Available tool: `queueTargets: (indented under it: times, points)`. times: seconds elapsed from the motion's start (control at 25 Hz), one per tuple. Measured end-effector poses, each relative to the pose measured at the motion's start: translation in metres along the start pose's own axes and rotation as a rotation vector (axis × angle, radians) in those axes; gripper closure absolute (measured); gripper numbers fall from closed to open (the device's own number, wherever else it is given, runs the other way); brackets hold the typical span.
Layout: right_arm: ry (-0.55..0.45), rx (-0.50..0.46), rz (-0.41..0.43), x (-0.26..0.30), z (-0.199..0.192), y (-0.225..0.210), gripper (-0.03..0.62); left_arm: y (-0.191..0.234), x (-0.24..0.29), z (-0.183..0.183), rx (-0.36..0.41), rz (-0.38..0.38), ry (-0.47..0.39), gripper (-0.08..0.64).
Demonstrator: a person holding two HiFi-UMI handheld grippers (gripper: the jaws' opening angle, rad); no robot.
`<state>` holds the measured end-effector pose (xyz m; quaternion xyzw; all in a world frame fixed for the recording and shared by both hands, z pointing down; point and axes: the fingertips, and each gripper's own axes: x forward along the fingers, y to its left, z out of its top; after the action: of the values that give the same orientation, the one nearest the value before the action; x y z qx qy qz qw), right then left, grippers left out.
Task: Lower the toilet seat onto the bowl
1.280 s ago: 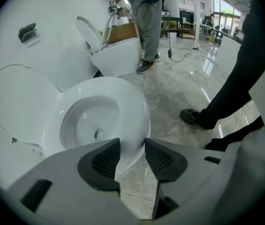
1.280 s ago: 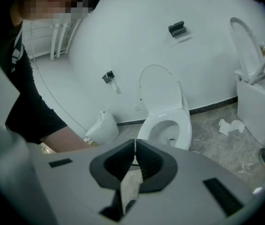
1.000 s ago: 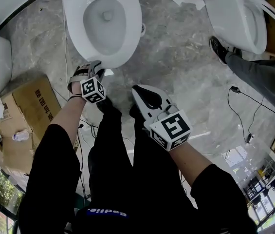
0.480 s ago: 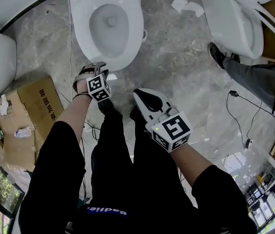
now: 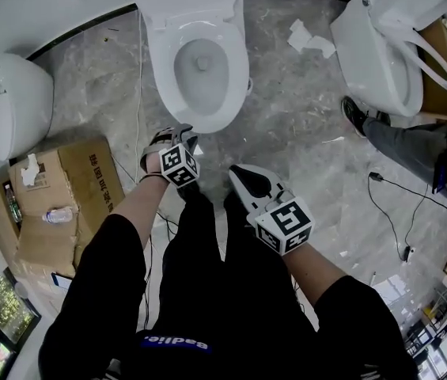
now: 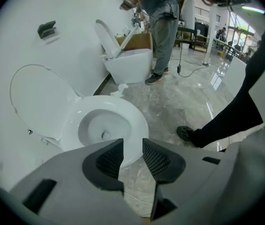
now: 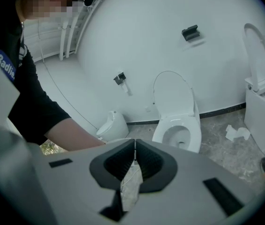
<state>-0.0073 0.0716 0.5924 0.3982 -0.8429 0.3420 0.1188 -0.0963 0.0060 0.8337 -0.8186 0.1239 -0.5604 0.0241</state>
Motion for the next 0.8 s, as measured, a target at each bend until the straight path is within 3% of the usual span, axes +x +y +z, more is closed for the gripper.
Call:
queueTargets:
  times: [0.24, 0.44, 0.8]
  points:
    - [-0.003, -0.021, 0.008, -0.011, 0.027, 0.023, 0.563, 0.018, -0.062, 0.015, -0.225, 0.039, -0.064, 0.428]
    - [-0.021, -0.069, 0.019, -0.020, 0.056, 0.048, 0.563, 0.023, -0.113, 0.025, -0.341, 0.072, -0.116, 0.435]
    - [-0.031, -0.115, 0.020, -0.034, 0.089, 0.076, 0.563, 0.036, -0.206, 0.078, -0.604, 0.096, -0.314, 0.439]
